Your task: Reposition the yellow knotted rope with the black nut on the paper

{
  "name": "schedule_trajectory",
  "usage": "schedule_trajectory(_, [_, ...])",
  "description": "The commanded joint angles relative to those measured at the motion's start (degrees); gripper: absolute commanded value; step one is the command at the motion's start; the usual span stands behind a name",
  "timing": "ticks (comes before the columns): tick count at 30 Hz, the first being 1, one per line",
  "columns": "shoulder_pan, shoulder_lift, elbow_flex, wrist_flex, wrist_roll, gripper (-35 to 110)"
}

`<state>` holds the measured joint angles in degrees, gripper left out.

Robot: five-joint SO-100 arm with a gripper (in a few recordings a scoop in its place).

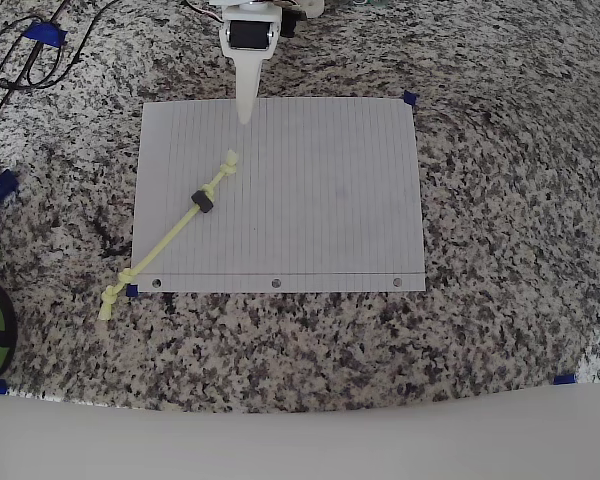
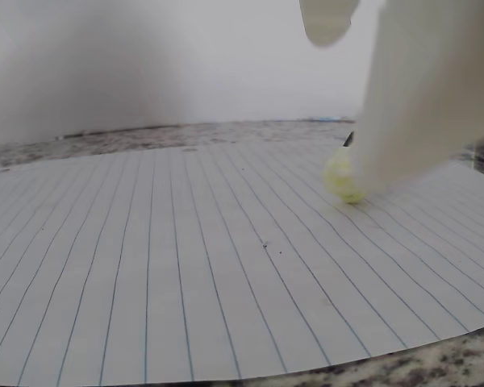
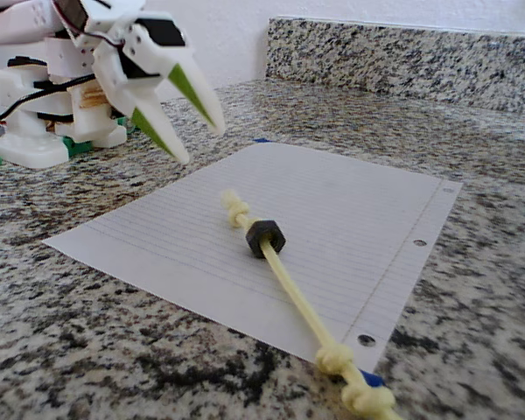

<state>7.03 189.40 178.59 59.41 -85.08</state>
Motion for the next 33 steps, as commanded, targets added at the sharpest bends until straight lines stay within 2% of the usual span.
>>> schedule_trajectory(1, [0.2, -4.9, -4.1, -2.9, 0.4, 59])
schedule_trajectory(15, [-1.1, -29.9, -16.7, -9.5, 1.7, 60])
schedule_trajectory(20, [-1.5, -41.6, -24.4, -8.5, 4.5, 59])
schedule_trajectory(22, [-1.8, -45.6, -27.0, -8.0, 9.6, 59])
schedule_trajectory(28, [-1.2, -53.5, -30.3, -8.5, 9.9, 60])
schedule_trajectory(30, [-1.3, -55.6, -31.5, -9.1, 14.0, 59])
schedule_trajectory(33, [-1.1, -59.1, -32.7, -9.7, 14.1, 59])
